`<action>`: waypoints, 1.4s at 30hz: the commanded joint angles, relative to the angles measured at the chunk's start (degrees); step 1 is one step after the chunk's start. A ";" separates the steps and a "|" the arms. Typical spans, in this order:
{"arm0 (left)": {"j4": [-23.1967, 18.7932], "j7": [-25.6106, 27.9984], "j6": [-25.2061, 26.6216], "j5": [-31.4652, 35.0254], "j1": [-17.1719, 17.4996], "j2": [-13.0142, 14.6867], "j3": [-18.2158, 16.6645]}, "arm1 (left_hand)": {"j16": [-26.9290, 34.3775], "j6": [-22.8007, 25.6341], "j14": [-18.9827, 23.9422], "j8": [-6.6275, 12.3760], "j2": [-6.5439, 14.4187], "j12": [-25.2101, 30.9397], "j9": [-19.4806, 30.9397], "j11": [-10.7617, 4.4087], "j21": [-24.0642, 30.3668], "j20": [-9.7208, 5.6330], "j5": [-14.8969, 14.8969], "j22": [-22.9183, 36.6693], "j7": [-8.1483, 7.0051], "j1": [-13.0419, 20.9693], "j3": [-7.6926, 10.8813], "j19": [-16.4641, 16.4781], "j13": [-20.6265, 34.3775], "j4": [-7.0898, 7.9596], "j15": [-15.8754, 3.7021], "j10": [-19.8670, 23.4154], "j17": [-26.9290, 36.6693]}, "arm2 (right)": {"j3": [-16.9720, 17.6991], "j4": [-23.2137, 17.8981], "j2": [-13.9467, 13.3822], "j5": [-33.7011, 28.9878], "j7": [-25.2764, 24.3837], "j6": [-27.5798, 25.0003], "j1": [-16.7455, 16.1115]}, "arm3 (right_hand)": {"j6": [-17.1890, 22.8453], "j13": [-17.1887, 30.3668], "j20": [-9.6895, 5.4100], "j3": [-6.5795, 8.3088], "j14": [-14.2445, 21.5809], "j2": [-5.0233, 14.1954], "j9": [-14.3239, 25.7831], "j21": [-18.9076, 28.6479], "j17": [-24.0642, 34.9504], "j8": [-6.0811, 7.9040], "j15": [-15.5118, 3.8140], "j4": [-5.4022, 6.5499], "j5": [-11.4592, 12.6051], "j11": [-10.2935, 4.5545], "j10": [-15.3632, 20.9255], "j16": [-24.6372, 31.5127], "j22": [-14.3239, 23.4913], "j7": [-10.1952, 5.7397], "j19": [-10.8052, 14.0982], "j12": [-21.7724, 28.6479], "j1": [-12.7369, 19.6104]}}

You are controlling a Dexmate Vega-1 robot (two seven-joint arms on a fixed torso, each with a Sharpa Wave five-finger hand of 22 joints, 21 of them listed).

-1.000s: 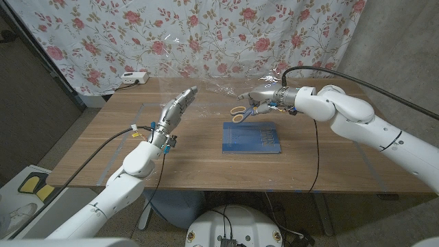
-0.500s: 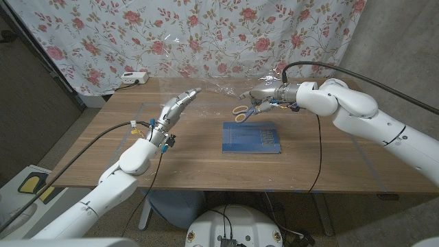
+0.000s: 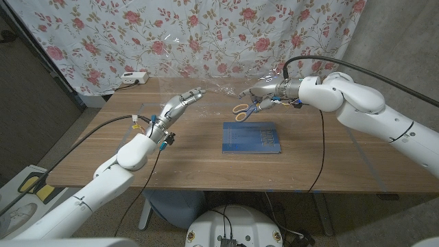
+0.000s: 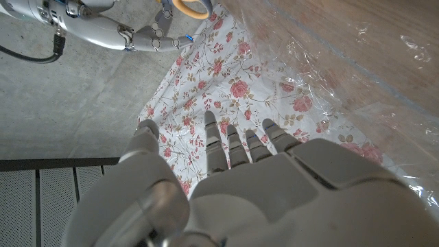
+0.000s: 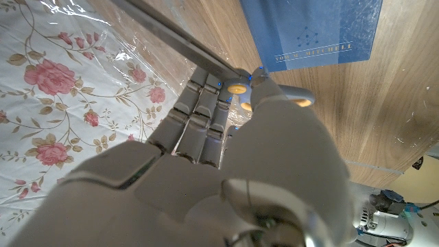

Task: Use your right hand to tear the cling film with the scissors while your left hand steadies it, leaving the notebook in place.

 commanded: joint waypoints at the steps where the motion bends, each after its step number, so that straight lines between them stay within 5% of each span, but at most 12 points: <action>1: -2.75 1.50 3.62 4.76 -0.76 1.96 0.30 | -0.09 1.99 -1.13 0.51 -0.56 -0.16 0.30 0.16 -0.18 0.09 0.10 0.12 -0.08 1.99 0.73 -0.58 0.14 0.05 -0.18 -1.32 0.03 | -0.95 -0.61 0.64 -1.48 3.10 1.47 1.99 | -0.06 0.24 -2.86 -0.13 0.79 0.08 0.15 0.47 0.11 0.36 -8.37 0.21 0.36 -10.87 10.94 -0.04 0.20 0.14 -0.30 0.16 0.70; 10: -3.90 2.65 5.54 6.82 -0.64 2.32 0.64 | 0.01 2.76 -1.94 0.47 -1.83 -0.06 0.29 -0.63 -0.21 0.42 -0.11 0.07 -0.47 4.38 1.11 -0.95 0.13 -0.31 -0.06 -1.92 0.03 | -2.36 0.15 2.00 -3.17 5.21 2.78 3.66 | -0.06 0.21 -2.87 -0.17 0.77 0.16 0.10 0.76 0.11 0.48 -8.37 0.24 0.39 -10.69 11.13 -0.22 0.18 0.02 -0.47 0.13 0.77; 26: -5.39 2.46 8.70 9.87 -2.04 2.82 2.90 | 0.22 1.57 -2.78 -0.50 -2.15 0.09 0.55 0.42 -0.09 2.65 -0.42 0.07 0.58 11.11 2.79 -1.20 0.19 -0.10 1.63 -3.65 0.05 | -3.93 1.40 4.53 -6.71 8.73 5.05 7.35 | -0.05 0.55 -2.90 -0.32 0.79 0.21 0.01 1.36 0.23 0.67 -8.37 0.28 0.48 -10.62 10.96 -0.48 0.12 -0.14 -0.75 0.09 0.87; 33: -5.95 3.00 9.89 10.63 -1.90 2.56 3.83 | 0.29 2.75 -3.09 -0.22 -1.52 0.35 0.62 -0.53 -0.05 1.38 1.04 0.03 -0.55 16.22 4.64 -1.16 0.19 -0.44 0.49 -4.07 0.03 | -3.52 0.18 4.61 -8.73 9.04 4.94 7.85 | 0.08 0.56 -2.93 -0.35 0.80 0.20 0.00 1.53 0.28 0.75 -8.37 0.26 0.51 -10.57 10.94 -0.53 0.11 -0.14 -0.79 0.03 0.92; 42: -6.00 7.62 9.06 13.26 -0.71 0.25 4.25 | 0.39 3.46 -3.12 -0.08 -4.08 0.60 0.64 -0.68 0.00 1.31 0.28 0.04 -0.39 17.48 3.65 -1.03 0.19 0.00 0.39 -4.00 0.04 | -3.90 -0.72 4.78 -10.39 9.84 6.63 7.81 | 0.03 0.69 -2.99 -0.40 0.82 0.21 -0.02 1.74 0.31 0.77 -8.37 0.29 0.54 -10.64 10.89 -0.62 0.08 -0.21 -0.86 0.03 0.94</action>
